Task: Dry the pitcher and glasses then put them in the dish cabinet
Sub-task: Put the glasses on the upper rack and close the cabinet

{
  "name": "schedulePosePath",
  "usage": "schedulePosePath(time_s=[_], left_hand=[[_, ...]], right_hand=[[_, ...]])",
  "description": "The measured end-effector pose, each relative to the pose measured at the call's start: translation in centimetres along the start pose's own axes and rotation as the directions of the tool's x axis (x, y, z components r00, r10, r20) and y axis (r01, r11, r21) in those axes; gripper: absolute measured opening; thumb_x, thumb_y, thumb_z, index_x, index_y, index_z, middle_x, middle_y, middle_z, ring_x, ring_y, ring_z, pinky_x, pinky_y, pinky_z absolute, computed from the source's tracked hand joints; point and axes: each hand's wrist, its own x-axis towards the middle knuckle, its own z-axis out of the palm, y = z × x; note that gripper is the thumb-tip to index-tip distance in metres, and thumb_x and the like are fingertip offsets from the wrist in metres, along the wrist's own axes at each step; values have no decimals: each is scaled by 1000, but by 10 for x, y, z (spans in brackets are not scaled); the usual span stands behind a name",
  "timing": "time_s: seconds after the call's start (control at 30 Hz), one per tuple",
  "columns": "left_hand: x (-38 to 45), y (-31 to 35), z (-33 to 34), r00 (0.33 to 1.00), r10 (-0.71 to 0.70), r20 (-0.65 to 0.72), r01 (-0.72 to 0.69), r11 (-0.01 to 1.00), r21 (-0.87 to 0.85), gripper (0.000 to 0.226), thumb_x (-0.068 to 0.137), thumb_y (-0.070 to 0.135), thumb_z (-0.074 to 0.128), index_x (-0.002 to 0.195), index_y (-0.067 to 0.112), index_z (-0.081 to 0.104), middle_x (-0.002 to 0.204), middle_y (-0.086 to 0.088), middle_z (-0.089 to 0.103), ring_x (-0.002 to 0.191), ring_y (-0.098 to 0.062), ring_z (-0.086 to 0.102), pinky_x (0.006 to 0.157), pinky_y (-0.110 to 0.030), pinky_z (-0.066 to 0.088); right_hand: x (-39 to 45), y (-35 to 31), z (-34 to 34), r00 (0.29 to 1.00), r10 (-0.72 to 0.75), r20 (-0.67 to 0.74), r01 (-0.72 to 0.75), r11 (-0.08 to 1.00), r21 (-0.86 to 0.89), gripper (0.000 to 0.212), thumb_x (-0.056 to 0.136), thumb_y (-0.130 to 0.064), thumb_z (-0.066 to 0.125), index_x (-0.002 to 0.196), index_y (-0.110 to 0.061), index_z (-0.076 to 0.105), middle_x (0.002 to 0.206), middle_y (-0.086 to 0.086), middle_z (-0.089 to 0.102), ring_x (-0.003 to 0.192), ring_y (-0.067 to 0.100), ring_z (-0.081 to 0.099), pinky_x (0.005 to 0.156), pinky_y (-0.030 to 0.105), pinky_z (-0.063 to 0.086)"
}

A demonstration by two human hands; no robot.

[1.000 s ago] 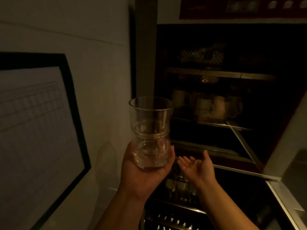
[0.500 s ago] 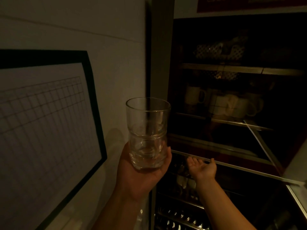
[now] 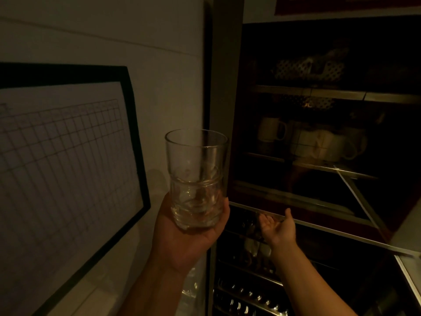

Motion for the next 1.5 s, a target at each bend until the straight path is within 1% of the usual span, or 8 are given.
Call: schedulePosePath(time_s=[0.5, 0.67, 0.73, 0.8, 0.9, 1.03, 1.23, 1.5], left_hand=[[-37, -13, -9, 996, 79, -45, -79, 997, 0, 42, 82, 38, 57, 110, 8, 65, 109, -15, 68, 91, -33, 68, 80, -50, 52], [-61, -14, -8, 992, 115, -56, -116, 993, -9, 46, 74, 34, 60, 112, 9, 66, 113, -15, 67, 105, -32, 61, 80, -53, 51], [-68, -12, -8, 991, 119, -64, -120, 993, -19, 47, 76, 36, 59, 115, 11, 64, 117, -13, 66, 112, -30, 57, 78, -53, 52], [-74, -9, -6, 991, 114, -67, -117, 993, -33, 46, 77, 37, 58, 114, 10, 65, 116, -15, 66, 113, -30, 56, 78, -55, 51], [-82, -7, 0, 985, 124, -116, -128, 992, -24, 46, 75, 37, 58, 109, 6, 66, 108, -19, 69, 106, -33, 58, 82, -55, 49], [-87, 0, 7, 984, 86, -153, -96, 994, -54, 49, 84, 40, 55, 118, 6, 64, 113, -20, 67, 109, -34, 58, 88, -50, 48], [-91, 8, 13, 991, 54, -120, -65, 994, -90, 53, 78, 40, 61, 118, 5, 63, 113, -22, 66, 110, -35, 57, 78, -59, 48], [-81, 12, 20, 992, 65, -107, -75, 993, -92, 52, 79, 38, 61, 121, 8, 62, 115, -22, 65, 106, -38, 57, 71, -60, 53]], right_hand=[[-60, -5, -33, 999, 38, -11, -39, 933, -358, 41, 95, -34, 47, 125, -6, 45, 128, 21, 48, 123, 31, 46, 92, 36, 47], [-123, 4, -14, 957, -268, 114, 273, 690, -670, 38, 98, -22, 42, 133, -9, 41, 117, 10, 55, 106, 23, 54, 101, 40, 38], [-157, 10, 15, 743, -421, 520, 653, 291, -699, 24, 97, -21, 44, 120, -20, 50, 117, -2, 55, 110, 13, 52, 97, 33, 42], [-186, 12, 52, 306, -241, 921, 889, -272, -367, 22, 92, -21, 46, 112, -23, 55, 113, -7, 56, 108, 7, 52, 92, 25, 43], [-197, 17, 110, -131, 307, 942, 590, -740, 323, 40, 74, -11, 61, 114, -11, 60, 120, 9, 60, 113, 26, 54, 92, 35, 44], [-203, 37, 166, 93, 643, 760, 239, -756, 610, 50, 88, -19, 50, 137, -13, 41, 150, 11, 29, 140, 30, 16, 113, 42, 10], [-198, 42, 193, 394, 607, 690, -15, -746, 666, 52, 95, -29, 36, 144, -14, 26, 154, 11, 17, 142, 32, -3, 110, 52, -10], [-195, 40, 198, 487, 583, 651, -114, -696, 708, 54, 96, -30, 34, 145, -12, 23, 155, 12, 13, 142, 34, -4, 109, 51, -12]])
